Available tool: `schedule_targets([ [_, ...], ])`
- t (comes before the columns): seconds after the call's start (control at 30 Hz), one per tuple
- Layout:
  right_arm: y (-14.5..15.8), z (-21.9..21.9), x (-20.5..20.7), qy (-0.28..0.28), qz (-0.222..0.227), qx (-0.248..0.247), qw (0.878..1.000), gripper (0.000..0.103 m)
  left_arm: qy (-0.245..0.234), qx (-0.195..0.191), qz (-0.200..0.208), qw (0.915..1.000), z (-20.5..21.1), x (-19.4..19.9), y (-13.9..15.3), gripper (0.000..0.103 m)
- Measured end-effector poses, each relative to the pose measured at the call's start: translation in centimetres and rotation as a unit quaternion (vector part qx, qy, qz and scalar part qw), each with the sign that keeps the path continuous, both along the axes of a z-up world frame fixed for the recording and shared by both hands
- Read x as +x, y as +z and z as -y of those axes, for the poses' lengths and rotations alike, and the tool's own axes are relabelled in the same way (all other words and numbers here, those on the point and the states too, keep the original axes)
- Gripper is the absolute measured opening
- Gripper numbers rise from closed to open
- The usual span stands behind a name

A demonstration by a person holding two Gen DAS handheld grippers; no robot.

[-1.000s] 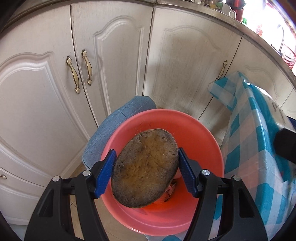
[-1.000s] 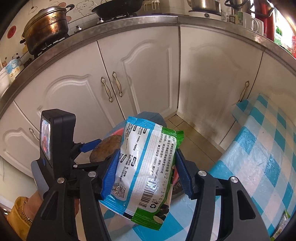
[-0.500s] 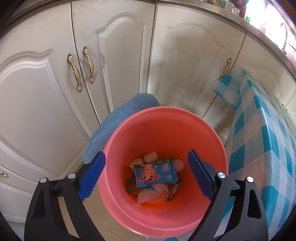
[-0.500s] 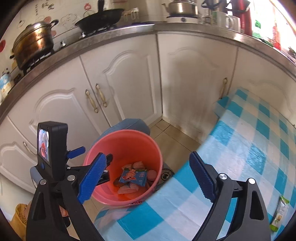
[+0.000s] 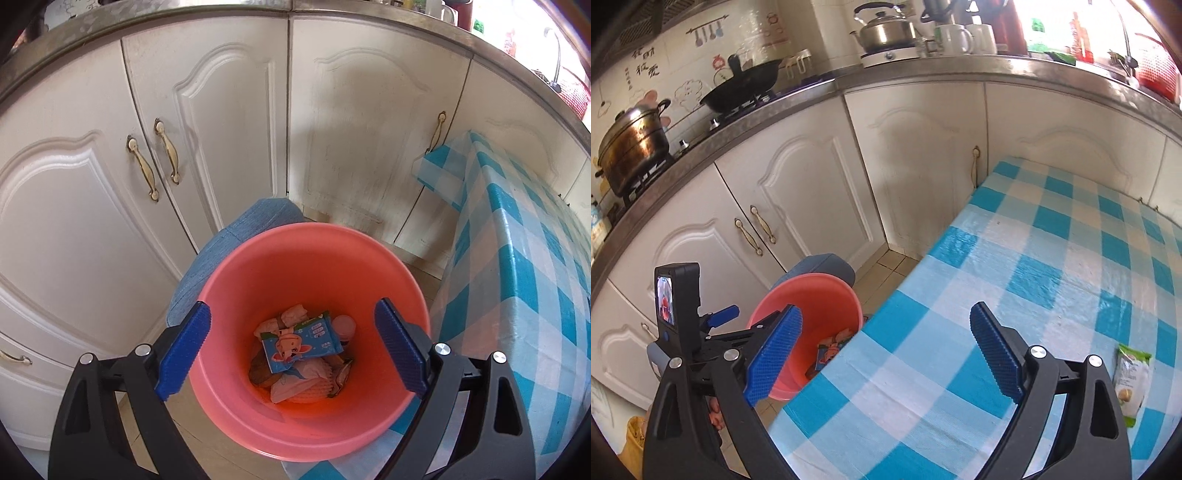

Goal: Collect trash
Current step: 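Move both tools back over the table toward the white bottle and small green bag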

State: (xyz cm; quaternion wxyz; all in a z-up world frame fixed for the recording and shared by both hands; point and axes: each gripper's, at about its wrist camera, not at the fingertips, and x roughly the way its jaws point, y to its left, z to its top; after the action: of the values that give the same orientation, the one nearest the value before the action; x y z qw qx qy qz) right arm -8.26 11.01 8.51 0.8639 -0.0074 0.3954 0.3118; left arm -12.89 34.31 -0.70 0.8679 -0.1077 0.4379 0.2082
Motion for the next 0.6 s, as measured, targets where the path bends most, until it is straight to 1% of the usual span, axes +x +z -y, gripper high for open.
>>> schedule_targets([
  [0.2, 0.5, 3.4, -0.3, -0.015, 0.000, 0.027, 1.000, 0.092, -0.017, 0.016, 0.002, 0.9997, 2.4, 0.6, 1.3, 0.091],
  [0.43, 1.3, 7.2, -0.8, -0.040, 0.027, 0.043, 0.998, 0.093, -0.038, 0.040, 0.001, 0.9985, 5.6, 1.4, 3.0, 0.091],
  [0.53, 1.6, 9.1, -0.6, -0.053, 0.035, 0.054, 0.996, 0.093, -0.046, 0.051, 0.000, 0.9977, 7.0, 1.8, 3.7, 0.095],
  [0.6, 1.8, 10.4, -0.4, -0.064, 0.040, 0.062, 0.995, 0.093, -0.053, 0.057, 0.001, 0.9969, 8.1, 2.0, 4.1, 0.096],
])
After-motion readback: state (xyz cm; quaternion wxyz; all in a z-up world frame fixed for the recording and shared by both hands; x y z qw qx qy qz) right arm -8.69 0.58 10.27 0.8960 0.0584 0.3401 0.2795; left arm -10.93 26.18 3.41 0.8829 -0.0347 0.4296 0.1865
